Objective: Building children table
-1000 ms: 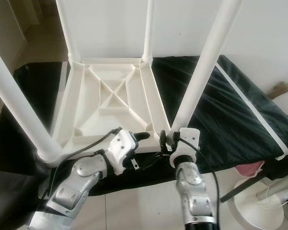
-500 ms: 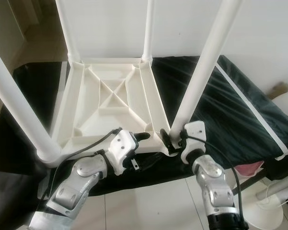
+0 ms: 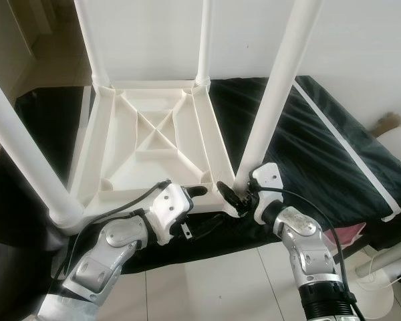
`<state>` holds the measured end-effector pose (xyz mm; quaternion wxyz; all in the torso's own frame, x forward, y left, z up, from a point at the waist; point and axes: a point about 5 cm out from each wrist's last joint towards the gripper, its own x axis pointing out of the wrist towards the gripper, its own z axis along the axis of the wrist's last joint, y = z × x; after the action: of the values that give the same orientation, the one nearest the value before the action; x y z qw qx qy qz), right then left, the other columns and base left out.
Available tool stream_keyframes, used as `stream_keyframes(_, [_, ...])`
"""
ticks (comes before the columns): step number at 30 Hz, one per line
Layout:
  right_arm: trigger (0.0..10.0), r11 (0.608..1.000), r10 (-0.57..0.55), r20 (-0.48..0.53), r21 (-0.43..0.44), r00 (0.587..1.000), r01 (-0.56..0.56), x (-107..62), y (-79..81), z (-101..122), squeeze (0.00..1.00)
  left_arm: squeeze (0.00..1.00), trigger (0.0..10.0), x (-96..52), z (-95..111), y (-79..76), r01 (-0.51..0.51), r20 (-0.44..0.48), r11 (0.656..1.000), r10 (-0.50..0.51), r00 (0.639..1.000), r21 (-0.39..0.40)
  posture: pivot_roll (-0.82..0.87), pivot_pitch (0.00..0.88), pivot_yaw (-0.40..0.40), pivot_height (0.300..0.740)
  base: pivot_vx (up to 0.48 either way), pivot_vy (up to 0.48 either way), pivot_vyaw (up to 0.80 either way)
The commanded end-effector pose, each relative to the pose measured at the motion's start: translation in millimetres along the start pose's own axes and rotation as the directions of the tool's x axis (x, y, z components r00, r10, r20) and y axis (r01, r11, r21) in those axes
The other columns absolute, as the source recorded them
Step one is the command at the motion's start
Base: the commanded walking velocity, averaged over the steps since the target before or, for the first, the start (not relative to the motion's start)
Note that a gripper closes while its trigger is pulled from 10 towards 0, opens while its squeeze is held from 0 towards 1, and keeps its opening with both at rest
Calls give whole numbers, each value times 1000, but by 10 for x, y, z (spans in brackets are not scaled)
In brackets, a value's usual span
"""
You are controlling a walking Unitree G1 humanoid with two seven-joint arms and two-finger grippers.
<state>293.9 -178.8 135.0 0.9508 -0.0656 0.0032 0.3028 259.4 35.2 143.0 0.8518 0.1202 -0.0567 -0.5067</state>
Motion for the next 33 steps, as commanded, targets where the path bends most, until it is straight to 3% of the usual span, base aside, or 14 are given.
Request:
stream_keyframes(1, [0,1000,29,-13,-8,1000,-29,17,20,-19,0,0,10000,11,13,23,-28,3,1000,28,1000,9,17,36,-67,740,0,0,0])
stream_keyframes(9, [0,999,43,-30,26,999,-43,-43,3,-87,0,0,10000,-4,12,17,-29,1,1000,29,1000,10,15,38,-62,740,0,0,0])
stream_keyframes(10, [10000,999,41,-33,33,999,-40,-43,1,-93,0,0,10000,-5,12,18,-27,1,1000,27,1000,10,11,39,-57,740,0,0,0])
stream_keyframes(23, [10000,997,-47,-33,62,998,49,-58,-29,-93,0,0,10000,1,16,13,-21,3,1000,21,1000,9,9,40,-55,740,0,0,0])
stream_keyframes(33, [10000,963,-249,-14,99,968,249,-88,36,-62,0,0,10000,-2,19,-7,-20,7,1000,20,1000,2,3,48,-56,740,0,0,0])
